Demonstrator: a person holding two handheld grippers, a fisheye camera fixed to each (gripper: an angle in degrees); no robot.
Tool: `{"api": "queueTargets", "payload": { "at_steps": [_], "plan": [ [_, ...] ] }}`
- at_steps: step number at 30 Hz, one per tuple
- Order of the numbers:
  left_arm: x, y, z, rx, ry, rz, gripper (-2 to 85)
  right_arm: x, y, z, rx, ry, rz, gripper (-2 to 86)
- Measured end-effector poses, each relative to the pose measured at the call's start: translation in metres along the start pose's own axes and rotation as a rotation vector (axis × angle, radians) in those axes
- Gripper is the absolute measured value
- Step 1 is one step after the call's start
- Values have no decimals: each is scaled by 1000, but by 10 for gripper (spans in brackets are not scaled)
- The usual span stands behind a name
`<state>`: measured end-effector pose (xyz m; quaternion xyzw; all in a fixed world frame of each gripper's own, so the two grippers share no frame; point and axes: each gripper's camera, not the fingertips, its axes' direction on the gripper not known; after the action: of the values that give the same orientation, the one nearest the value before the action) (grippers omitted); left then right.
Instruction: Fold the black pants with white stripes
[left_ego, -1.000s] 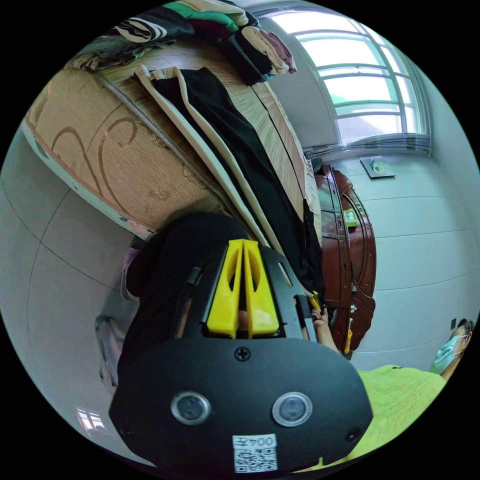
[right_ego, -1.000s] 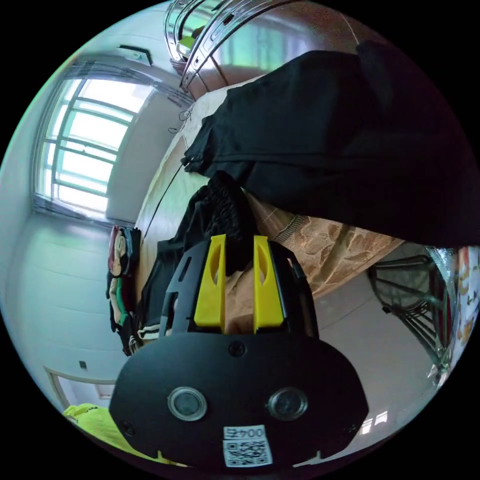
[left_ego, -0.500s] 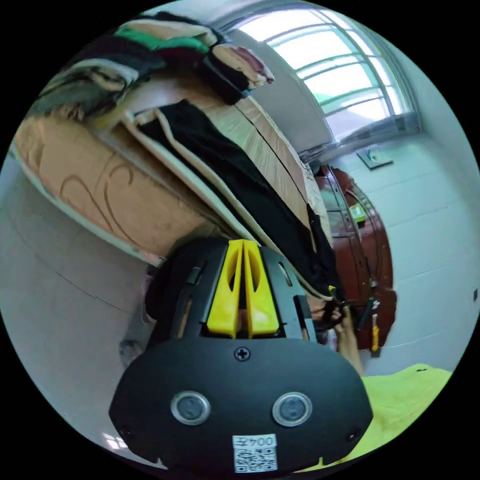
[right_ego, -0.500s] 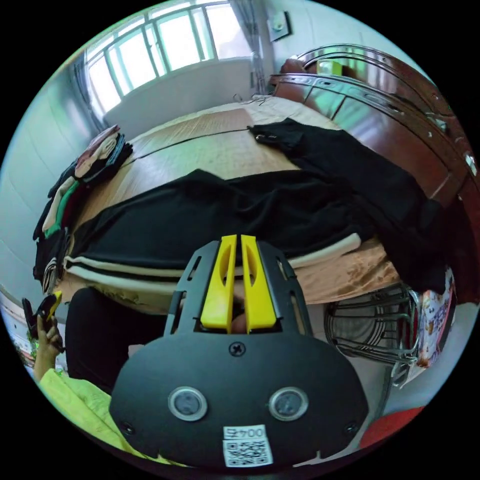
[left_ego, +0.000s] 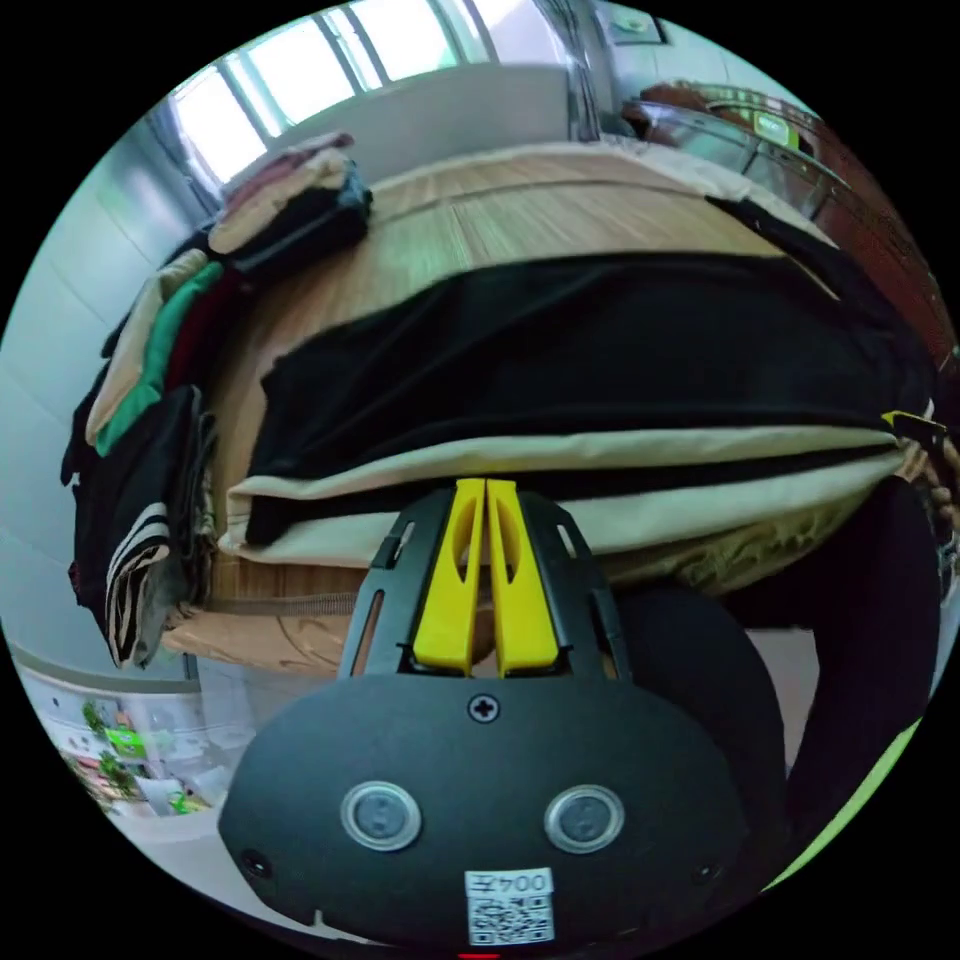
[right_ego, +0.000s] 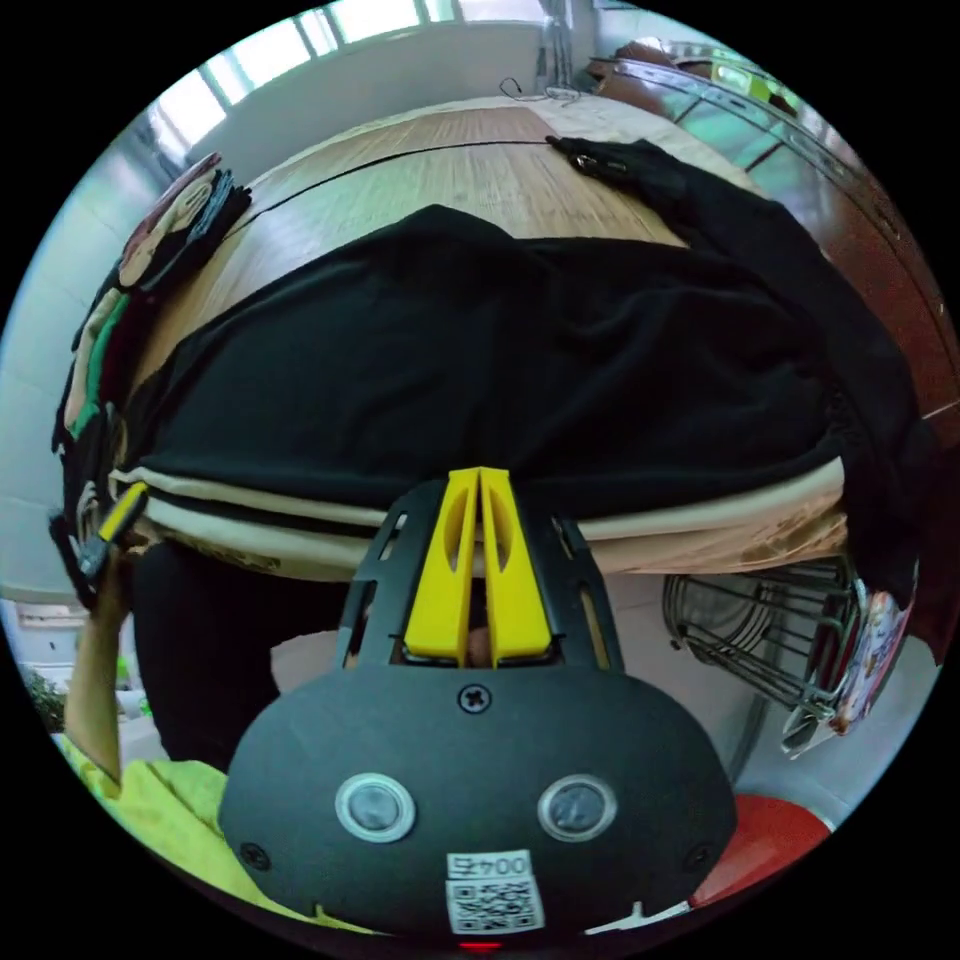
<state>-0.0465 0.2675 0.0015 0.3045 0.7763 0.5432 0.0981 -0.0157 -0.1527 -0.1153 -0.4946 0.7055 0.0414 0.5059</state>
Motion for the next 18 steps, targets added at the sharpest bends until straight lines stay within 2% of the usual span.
{"api": "queueTargets", "payload": {
  "at_steps": [2,6,9,13,15,16,18],
  "plan": [
    [12,7,3,61,-31,-36,3,14,-5,-6,-26,-109,56,-7],
    [6,10,6,79,33,-74,5,29,22,-52,226,-443,124,-7],
    [-4,17,4,115,102,-113,11,36,43,-32,170,-606,183,-5],
    [-71,43,-19,175,289,-407,30,36,68,6,47,-551,188,-7],
    [-114,65,-25,219,381,-570,42,40,72,16,24,-622,234,-7],
    [-137,79,-32,271,381,-605,53,39,71,16,31,-607,234,-7],
    [-157,86,-47,309,245,-520,74,34,63,22,-23,-546,209,-7]
  ]
}}
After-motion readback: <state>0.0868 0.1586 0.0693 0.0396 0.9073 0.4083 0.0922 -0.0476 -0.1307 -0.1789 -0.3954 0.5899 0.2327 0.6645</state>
